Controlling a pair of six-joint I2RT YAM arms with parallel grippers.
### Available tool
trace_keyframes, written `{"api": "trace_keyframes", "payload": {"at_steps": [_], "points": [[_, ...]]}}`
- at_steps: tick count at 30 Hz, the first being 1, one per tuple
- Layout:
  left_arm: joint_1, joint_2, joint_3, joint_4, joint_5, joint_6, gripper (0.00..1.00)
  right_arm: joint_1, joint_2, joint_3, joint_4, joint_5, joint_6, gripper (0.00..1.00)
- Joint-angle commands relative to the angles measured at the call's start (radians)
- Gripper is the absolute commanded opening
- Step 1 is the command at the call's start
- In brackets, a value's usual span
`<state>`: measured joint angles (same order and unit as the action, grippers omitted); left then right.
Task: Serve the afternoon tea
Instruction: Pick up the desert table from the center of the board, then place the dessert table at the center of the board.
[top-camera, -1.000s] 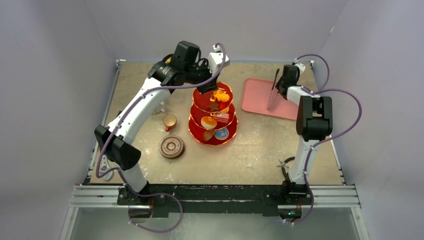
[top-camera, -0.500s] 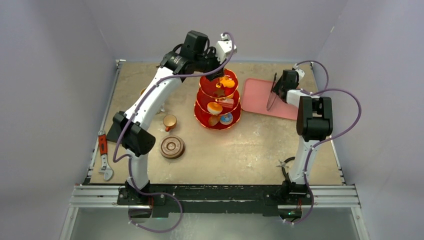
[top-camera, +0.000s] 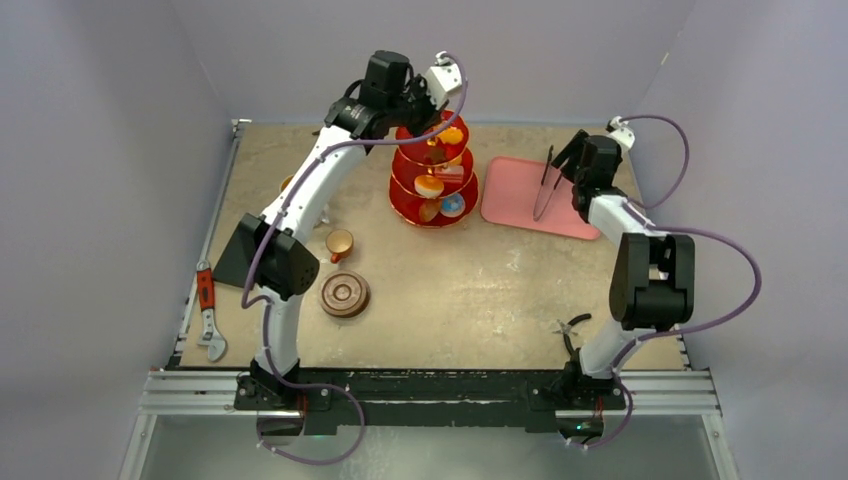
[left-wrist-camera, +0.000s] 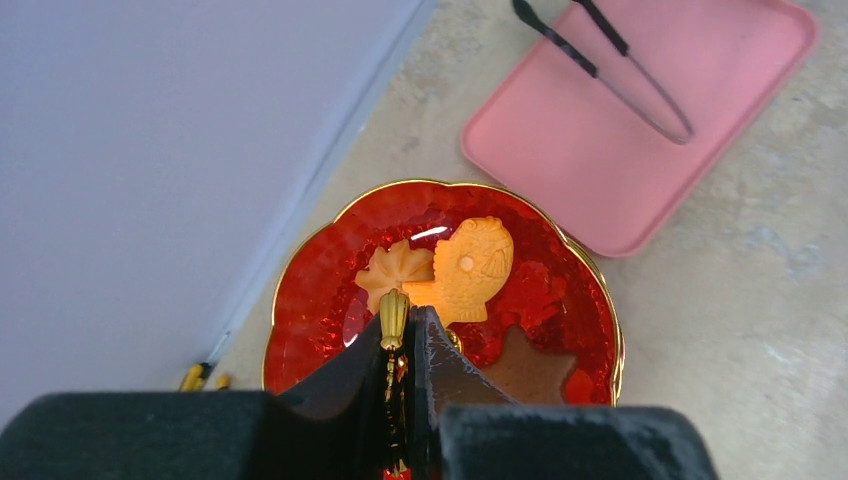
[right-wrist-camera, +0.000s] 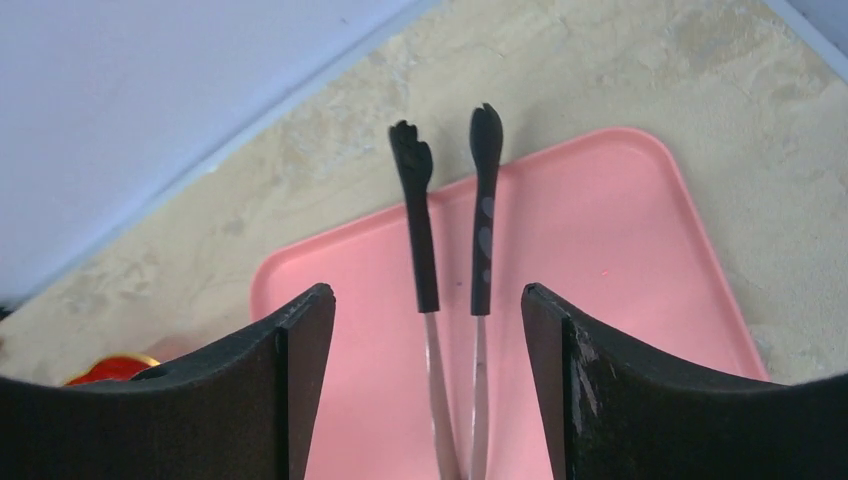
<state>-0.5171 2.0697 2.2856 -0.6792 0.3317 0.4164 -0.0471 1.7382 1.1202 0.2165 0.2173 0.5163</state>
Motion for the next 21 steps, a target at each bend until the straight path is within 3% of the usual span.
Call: {"api": "trace_keyframes", "payload": {"at_steps": [1,6,13,21], "points": [[0.041,0.042,0.07,0.158,-0.084,0.09,0.0,-0.002,-0.086,-0.05,0.064,-0.052,0.007,0.73],[0.042,0.086,0.105,0.199,-0.095,0.093,0.01,0.028,-0.149,-0.092,0.076,-0.103,0.01,0.75],[0.042,0.06,0.035,0.279,-0.109,0.033,0.48,0.122,-0.184,-0.133,0.074,-0.104,0.004,0.78],[0.043,0.012,-0.053,0.332,-0.152,0.026,0.53,0.161,-0.209,-0.166,0.075,-0.098,0.009,0.78]]}}
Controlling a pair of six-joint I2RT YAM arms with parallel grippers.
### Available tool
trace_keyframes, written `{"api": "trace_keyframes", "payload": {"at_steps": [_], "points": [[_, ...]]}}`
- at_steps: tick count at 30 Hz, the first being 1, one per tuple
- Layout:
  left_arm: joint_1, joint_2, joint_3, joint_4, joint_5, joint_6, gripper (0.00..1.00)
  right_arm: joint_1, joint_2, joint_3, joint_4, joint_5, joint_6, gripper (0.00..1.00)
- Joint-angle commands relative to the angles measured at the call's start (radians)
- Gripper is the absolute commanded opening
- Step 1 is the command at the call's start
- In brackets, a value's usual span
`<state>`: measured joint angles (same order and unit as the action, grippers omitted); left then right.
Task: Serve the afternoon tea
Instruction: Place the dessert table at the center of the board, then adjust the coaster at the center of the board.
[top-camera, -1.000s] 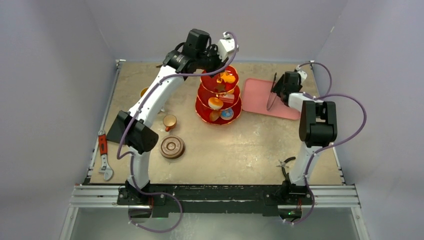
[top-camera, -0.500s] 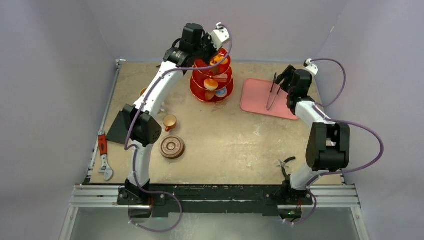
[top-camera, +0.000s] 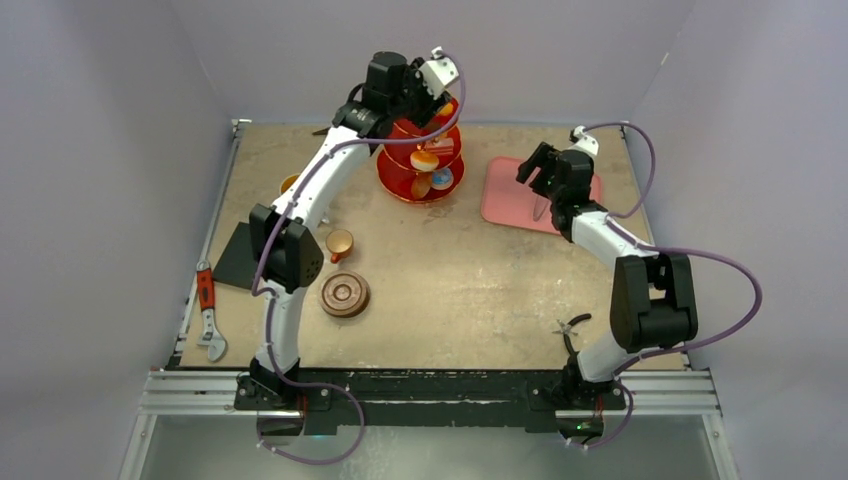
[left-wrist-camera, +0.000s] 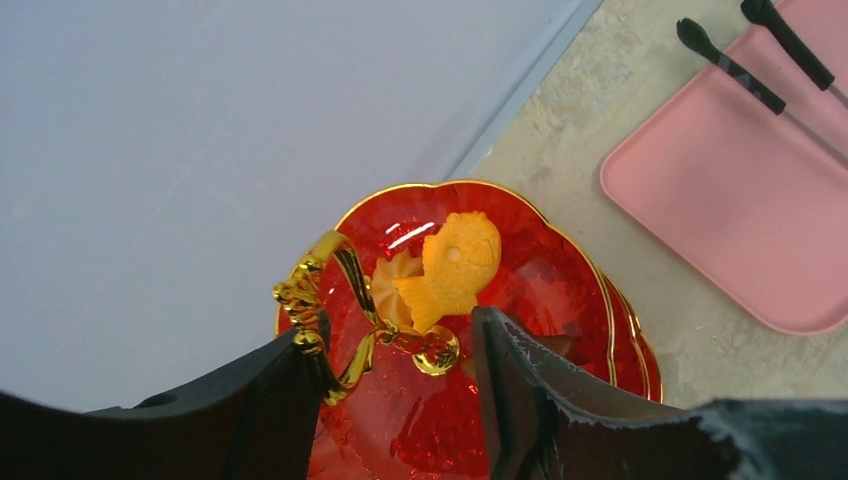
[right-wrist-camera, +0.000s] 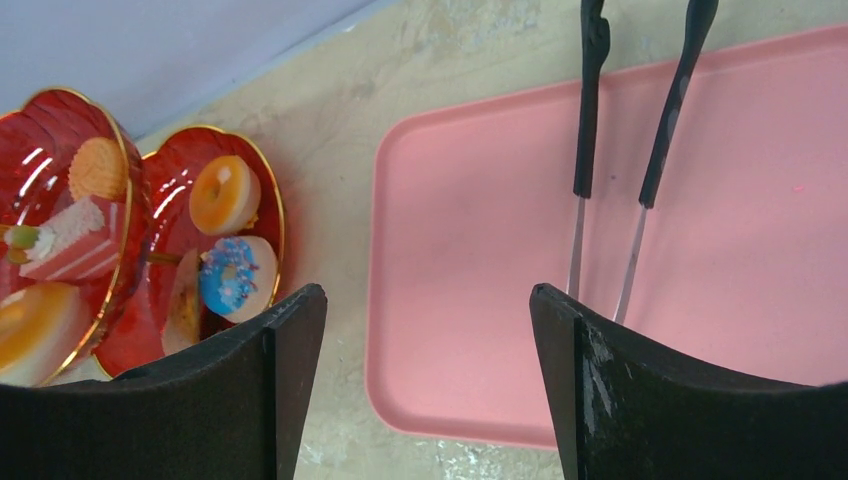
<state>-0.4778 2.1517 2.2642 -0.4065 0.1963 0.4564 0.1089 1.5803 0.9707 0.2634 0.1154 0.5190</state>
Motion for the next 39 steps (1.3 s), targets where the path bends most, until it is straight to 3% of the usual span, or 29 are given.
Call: {"api": "trace_keyframes", "payload": {"at_steps": [1,7,11,18,21,25,30,35,39], "points": [[0.004,-0.075,-0.037,0.068,-0.023,-0.017,0.53,0.01,-0.058,-0.02,0.027,0.006,0.004,0.78],[0.017,-0.13,-0.063,0.135,-0.101,-0.055,0.69,0.084,-0.142,-0.056,0.016,0.06,-0.039,0.84],[0.036,-0.186,-0.073,0.153,-0.124,-0.085,0.79,0.179,-0.208,-0.099,0.015,0.104,-0.05,0.98],[0.079,-0.297,-0.077,0.082,-0.133,-0.143,0.85,0.448,-0.294,-0.184,0.047,0.159,-0.046,0.99],[0.142,-0.354,-0.076,0.013,-0.127,-0.207,0.86,0.603,-0.288,-0.201,0.106,0.157,-0.068,0.99],[0.332,-0.418,-0.078,-0.131,-0.036,-0.322,0.86,0.799,-0.151,-0.131,0.186,0.101,-0.148,0.99],[0.536,-0.599,-0.352,-0.205,0.122,-0.229,0.86,0.942,0.064,0.058,0.202,0.026,-0.219,0.99],[0.72,-0.765,-0.642,-0.227,0.223,-0.154,0.86,0.997,0.248,0.204,0.151,0.041,-0.256,0.98],[0.794,-0.814,-0.777,-0.251,0.267,-0.106,0.84,1.001,0.317,0.217,0.131,0.059,-0.26,0.89]]}}
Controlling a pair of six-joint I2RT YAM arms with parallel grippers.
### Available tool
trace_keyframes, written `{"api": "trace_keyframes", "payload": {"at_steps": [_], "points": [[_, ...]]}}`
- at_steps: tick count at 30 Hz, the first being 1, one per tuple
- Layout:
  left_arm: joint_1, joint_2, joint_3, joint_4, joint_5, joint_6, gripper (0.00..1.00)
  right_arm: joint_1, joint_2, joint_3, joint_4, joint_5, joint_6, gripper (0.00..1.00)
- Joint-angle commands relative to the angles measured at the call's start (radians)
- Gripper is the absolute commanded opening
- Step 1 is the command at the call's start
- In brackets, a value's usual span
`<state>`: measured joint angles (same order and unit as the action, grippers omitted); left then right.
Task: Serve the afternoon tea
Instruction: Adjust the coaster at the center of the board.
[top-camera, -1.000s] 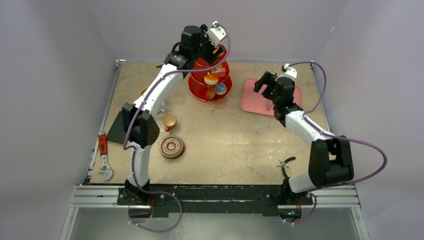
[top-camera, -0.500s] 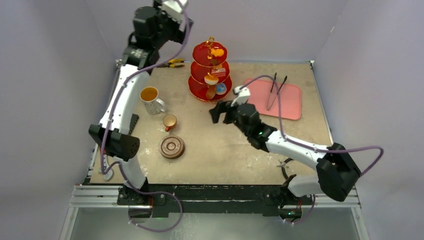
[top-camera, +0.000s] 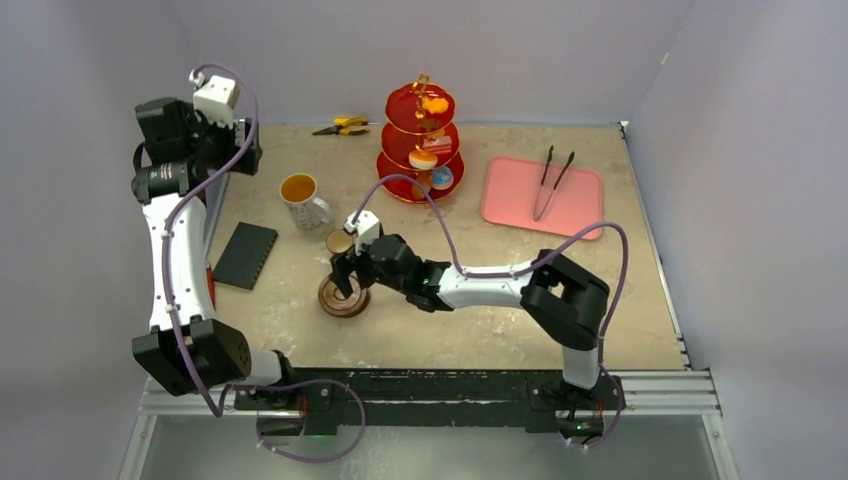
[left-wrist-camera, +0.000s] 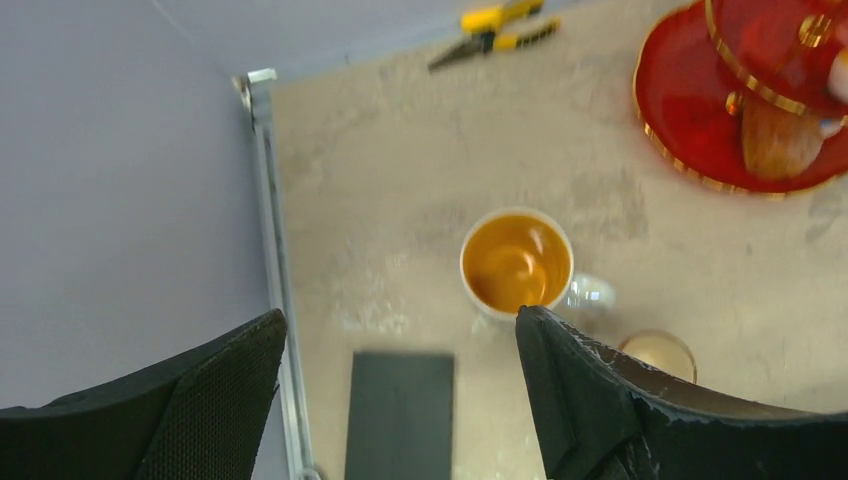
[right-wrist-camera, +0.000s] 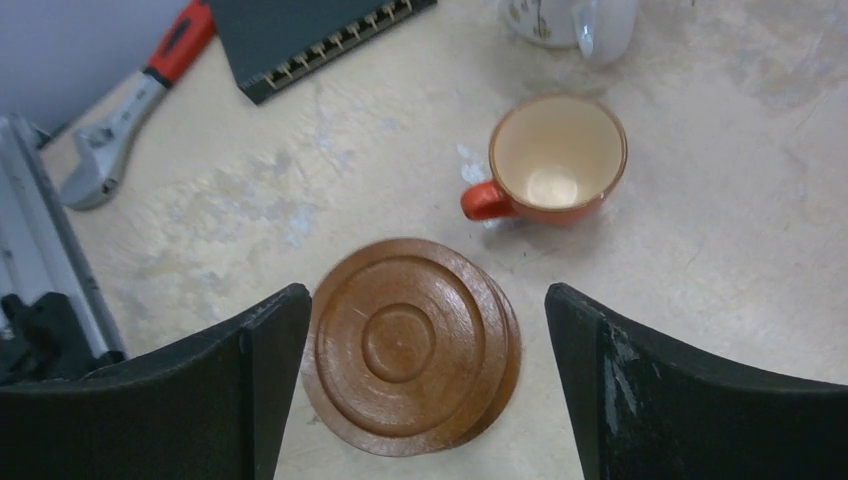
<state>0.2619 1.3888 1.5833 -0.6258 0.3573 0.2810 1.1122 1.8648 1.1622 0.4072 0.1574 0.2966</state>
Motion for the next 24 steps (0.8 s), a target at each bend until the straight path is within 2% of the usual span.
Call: {"api": "trace_keyframes", "payload": {"at_steps": [1,5,8,12,24], "points": [[0.063,-0.061,-0.122,-0.039,0.117,0.086,0.83,-0.003,0.037,0.011,-0.007,0.02,-0.036,0.87],[0.071,-0.09,-0.203,-0.082,0.172,0.192,0.82,-0.003,0.061,-0.038,-0.023,0.017,-0.02,0.73],[0.07,-0.081,-0.225,-0.147,0.193,0.277,0.81,-0.003,0.075,-0.064,-0.052,0.028,-0.005,0.57],[0.071,-0.058,-0.238,-0.186,0.198,0.33,0.79,-0.006,0.068,-0.121,-0.049,0.046,0.014,0.41],[0.071,-0.044,-0.245,-0.248,0.272,0.412,0.77,-0.113,-0.098,-0.328,-0.145,0.189,0.143,0.28]]}}
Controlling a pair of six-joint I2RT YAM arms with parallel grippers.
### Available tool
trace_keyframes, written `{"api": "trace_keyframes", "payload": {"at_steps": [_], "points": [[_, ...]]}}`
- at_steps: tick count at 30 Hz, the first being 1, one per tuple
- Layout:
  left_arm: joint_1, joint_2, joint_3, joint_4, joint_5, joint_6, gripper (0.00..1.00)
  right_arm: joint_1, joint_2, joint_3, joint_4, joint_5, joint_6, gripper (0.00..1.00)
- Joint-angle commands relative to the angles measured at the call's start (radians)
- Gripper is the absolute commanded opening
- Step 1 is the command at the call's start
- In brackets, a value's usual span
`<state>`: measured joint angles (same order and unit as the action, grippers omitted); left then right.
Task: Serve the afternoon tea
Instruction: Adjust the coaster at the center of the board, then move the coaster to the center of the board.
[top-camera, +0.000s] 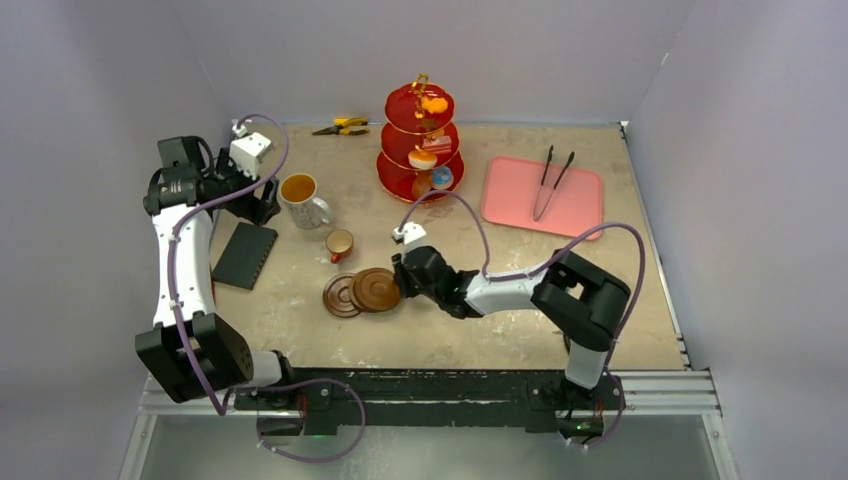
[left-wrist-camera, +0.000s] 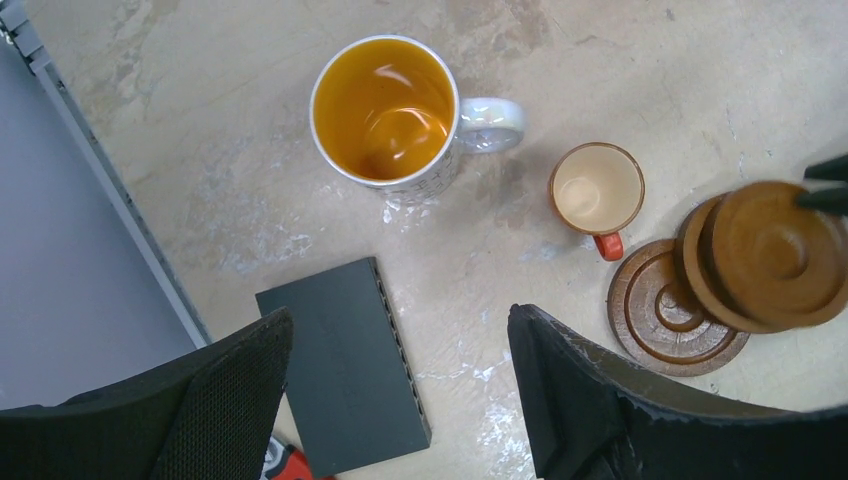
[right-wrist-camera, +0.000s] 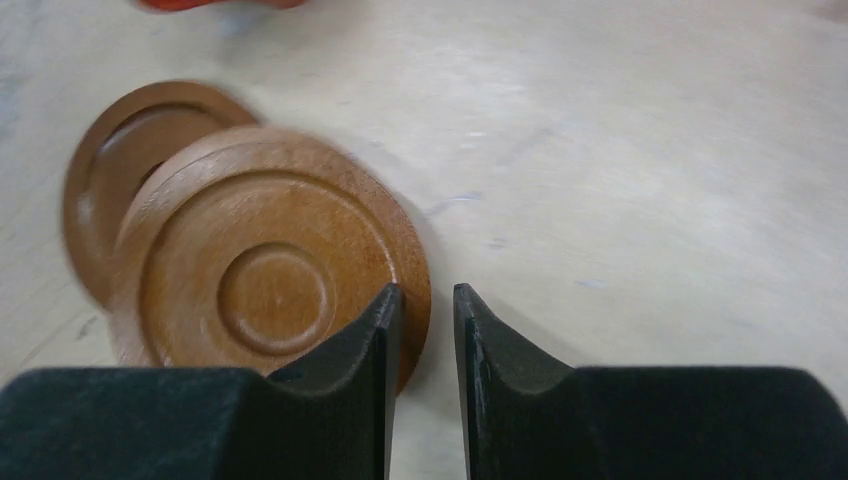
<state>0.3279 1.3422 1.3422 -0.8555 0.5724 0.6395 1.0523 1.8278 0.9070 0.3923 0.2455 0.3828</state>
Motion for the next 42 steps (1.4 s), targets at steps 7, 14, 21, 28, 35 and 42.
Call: {"api": "trace_keyframes", "payload": {"at_steps": [7,14,21,28,35,42], "points": [[0.004,0.006,0.003,-0.027,0.063,0.078,0.77,-0.112,-0.181,-0.167,-0.253,0.189,0.142,0.28],[0.005,0.01,0.022,-0.034,0.067,0.081,0.77,-0.151,-0.275,-0.174,-0.4,0.304,0.18,0.28],[0.005,0.013,0.042,-0.039,0.076,0.081,0.77,-0.215,-0.402,-0.166,-0.469,0.328,0.178,0.29],[0.004,0.015,0.059,-0.039,0.085,0.073,0.77,-0.119,-0.453,-0.202,-0.154,0.131,0.145,0.32],[0.005,0.019,0.088,-0.049,0.075,0.07,0.76,-0.118,-0.217,-0.15,-0.155,0.03,0.286,0.0],[0.005,0.034,0.125,-0.051,0.057,0.066,0.76,-0.233,-0.165,-0.168,-0.28,0.054,0.411,0.0]]}}
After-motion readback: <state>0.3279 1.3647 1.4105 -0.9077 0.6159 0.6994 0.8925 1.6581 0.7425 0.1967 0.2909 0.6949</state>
